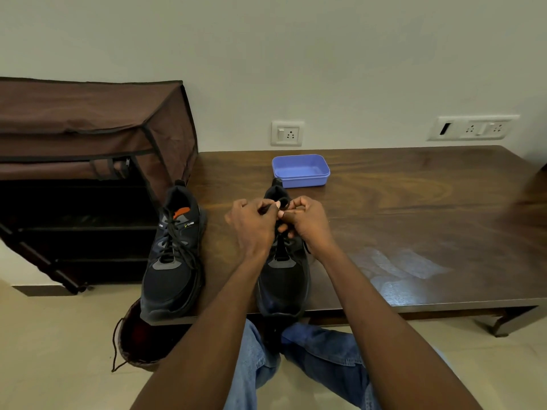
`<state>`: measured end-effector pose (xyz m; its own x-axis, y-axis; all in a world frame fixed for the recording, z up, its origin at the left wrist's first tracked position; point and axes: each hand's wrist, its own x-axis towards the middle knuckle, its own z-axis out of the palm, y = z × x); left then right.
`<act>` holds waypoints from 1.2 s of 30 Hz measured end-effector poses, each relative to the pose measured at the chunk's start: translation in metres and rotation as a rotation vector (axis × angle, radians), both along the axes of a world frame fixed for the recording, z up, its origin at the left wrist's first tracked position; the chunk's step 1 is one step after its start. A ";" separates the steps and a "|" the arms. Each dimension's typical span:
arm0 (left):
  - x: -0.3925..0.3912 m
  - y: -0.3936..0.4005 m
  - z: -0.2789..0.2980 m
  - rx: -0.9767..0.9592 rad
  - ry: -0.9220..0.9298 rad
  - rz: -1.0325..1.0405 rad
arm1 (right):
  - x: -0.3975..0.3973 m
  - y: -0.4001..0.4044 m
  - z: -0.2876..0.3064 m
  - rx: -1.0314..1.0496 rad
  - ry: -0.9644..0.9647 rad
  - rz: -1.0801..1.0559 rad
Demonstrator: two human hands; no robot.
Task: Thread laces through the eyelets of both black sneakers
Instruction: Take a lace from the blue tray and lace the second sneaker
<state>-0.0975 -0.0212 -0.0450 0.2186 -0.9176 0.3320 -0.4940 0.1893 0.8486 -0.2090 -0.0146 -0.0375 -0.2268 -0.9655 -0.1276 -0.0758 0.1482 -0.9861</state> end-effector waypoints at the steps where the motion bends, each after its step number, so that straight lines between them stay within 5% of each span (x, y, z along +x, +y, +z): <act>1: -0.002 0.002 0.001 -0.022 -0.079 0.051 | 0.001 0.001 0.000 -0.015 -0.015 -0.014; 8: 0.001 -0.003 0.001 -0.014 -0.409 -0.014 | 0.007 0.005 -0.003 -0.139 0.295 -0.078; 16: 0.017 -0.018 -0.005 0.090 -0.466 -0.247 | 0.011 0.008 -0.008 -0.213 0.430 -0.159; 18: 0.017 -0.017 -0.007 0.150 -0.355 -0.296 | 0.010 0.007 -0.008 -0.200 0.374 -0.168; 21: 0.014 -0.012 0.000 0.312 0.124 -0.387 | 0.007 0.006 -0.007 -0.167 0.299 -0.165; 25: 0.009 -0.010 0.006 0.478 0.447 -0.329 | 0.009 0.007 -0.007 -0.139 0.480 -0.148; 28: 0.006 -0.010 0.006 0.530 0.506 -0.323 | 0.010 0.011 -0.002 -0.142 0.570 -0.252; 32: 0.010 -0.012 0.005 0.536 0.524 -0.331 | 0.007 0.019 0.010 0.050 0.338 -0.040; 36: 0.015 -0.014 0.001 0.531 0.537 -0.285 | -0.001 0.024 0.012 0.095 0.301 0.025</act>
